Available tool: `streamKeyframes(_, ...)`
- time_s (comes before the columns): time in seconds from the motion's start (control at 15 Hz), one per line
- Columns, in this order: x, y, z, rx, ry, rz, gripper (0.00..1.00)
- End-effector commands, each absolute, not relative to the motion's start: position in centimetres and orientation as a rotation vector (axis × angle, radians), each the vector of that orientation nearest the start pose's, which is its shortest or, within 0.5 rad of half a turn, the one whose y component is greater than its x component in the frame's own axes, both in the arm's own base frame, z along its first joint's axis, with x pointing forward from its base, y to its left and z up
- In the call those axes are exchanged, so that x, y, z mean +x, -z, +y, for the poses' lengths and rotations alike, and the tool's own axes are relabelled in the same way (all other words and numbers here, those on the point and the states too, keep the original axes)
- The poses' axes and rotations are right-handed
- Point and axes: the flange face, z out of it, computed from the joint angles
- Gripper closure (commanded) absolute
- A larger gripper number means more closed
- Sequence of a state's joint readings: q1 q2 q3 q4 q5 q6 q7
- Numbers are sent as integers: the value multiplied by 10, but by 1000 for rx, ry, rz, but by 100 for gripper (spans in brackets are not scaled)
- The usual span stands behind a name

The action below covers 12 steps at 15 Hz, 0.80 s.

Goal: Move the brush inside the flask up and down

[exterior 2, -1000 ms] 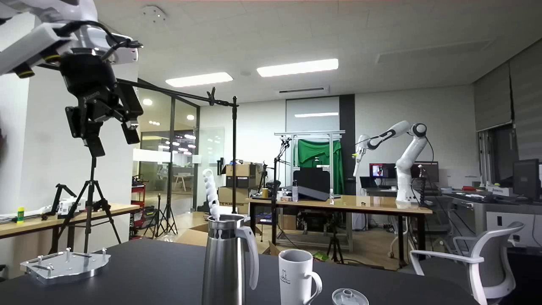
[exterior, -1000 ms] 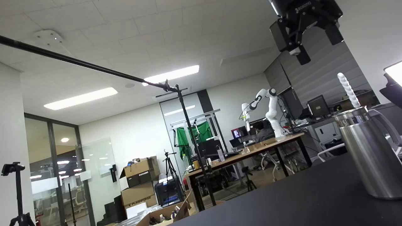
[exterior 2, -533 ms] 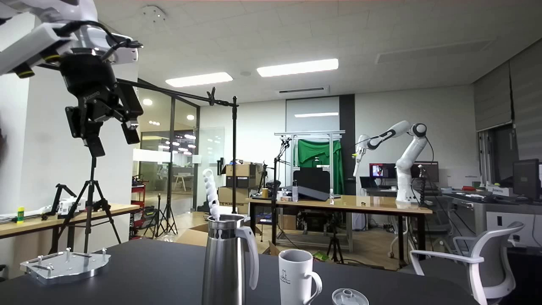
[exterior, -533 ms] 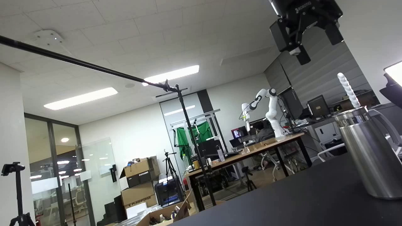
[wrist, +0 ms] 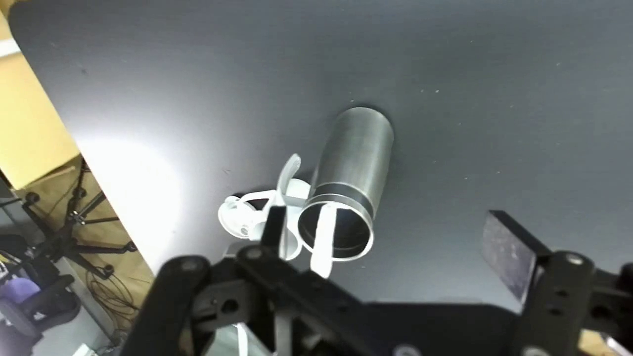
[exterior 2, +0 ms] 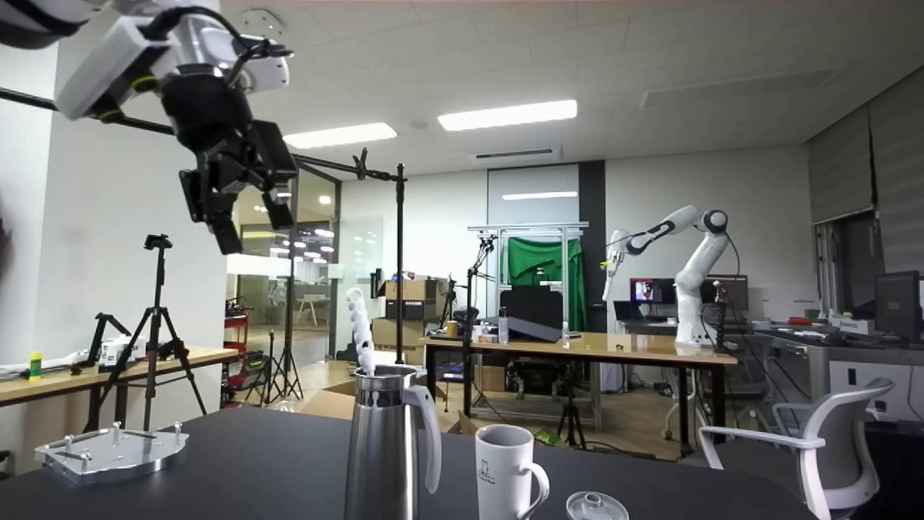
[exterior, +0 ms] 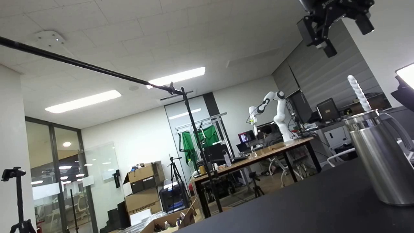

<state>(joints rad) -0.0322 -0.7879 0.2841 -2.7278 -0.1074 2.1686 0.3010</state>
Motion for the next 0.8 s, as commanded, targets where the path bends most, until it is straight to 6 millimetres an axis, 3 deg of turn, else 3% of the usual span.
streamKeyframes(0.0, 351, -467, 28, -3319, 408, 428, 0)
streamKeyframes(0.13, 364, -463, 4, -3283, 374, 589, 0)
streamKeyframes(0.33, 384, -456, -10, -3197, 353, 821, 0)
streamKeyframes(0.47, 398, -455, -9, -3111, 393, 947, 0)
streamKeyframes(0.73, 422, -450, 7, -3052, 500, 1003, 0)
